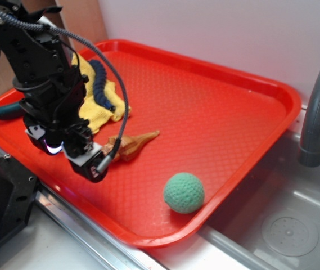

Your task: Grab the shell.

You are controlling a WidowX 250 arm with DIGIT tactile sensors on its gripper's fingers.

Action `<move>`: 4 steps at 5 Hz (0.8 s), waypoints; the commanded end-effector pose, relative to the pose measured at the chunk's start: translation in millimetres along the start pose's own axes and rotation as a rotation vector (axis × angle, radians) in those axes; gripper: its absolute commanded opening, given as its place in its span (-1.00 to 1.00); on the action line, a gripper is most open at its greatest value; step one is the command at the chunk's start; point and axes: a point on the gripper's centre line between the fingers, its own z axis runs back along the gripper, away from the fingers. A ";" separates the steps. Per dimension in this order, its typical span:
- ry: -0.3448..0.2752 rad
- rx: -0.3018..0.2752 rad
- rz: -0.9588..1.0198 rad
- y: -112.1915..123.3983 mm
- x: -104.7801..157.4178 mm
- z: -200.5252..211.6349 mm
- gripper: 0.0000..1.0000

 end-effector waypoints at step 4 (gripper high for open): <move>-0.046 0.015 -0.177 11.3 123.8 -25.7 1.00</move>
